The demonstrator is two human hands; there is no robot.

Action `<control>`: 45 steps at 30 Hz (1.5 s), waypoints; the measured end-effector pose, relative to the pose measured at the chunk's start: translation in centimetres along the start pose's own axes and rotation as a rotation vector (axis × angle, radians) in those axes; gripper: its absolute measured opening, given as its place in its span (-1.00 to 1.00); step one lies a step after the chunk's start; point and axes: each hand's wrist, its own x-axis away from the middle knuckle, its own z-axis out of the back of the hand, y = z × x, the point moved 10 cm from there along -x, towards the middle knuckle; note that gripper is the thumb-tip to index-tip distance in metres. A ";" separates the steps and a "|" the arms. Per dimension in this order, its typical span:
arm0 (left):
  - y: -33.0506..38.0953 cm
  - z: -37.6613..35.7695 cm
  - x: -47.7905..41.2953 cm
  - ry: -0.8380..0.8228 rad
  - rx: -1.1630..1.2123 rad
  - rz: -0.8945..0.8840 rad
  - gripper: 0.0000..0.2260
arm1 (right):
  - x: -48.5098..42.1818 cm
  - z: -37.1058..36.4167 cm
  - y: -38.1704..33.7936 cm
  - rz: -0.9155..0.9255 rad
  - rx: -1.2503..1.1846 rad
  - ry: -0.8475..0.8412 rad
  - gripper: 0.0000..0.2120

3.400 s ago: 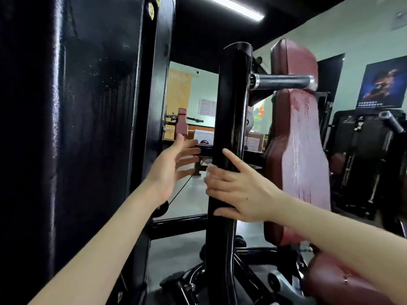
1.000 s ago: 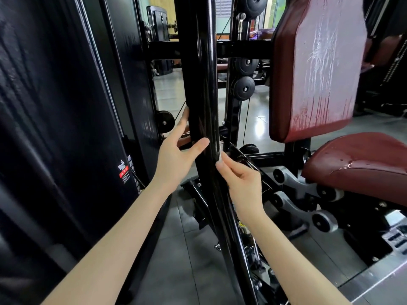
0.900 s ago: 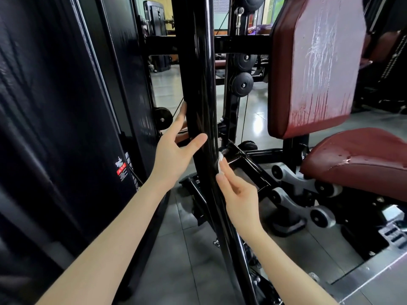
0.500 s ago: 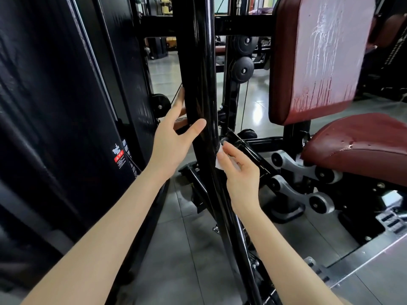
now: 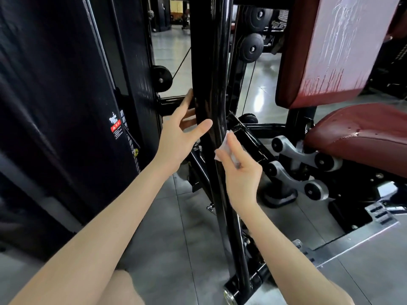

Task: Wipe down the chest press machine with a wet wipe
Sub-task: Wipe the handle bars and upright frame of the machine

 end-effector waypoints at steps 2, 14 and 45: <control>-0.6 -0.1 0.4 -0.015 0.022 0.016 -0.36 | 1.0 -0.4 -0.2 0.170 0.101 -0.030 -0.51; -2.6 1.4 1.5 -0.128 0.218 0.110 -0.60 | 1.3 -5.4 -3.5 1.264 1.150 -0.413 -0.68; -5.2 1.6 2.0 -0.067 0.271 0.147 -0.71 | 0.2 -7.4 -3.7 1.324 1.231 -0.539 -0.52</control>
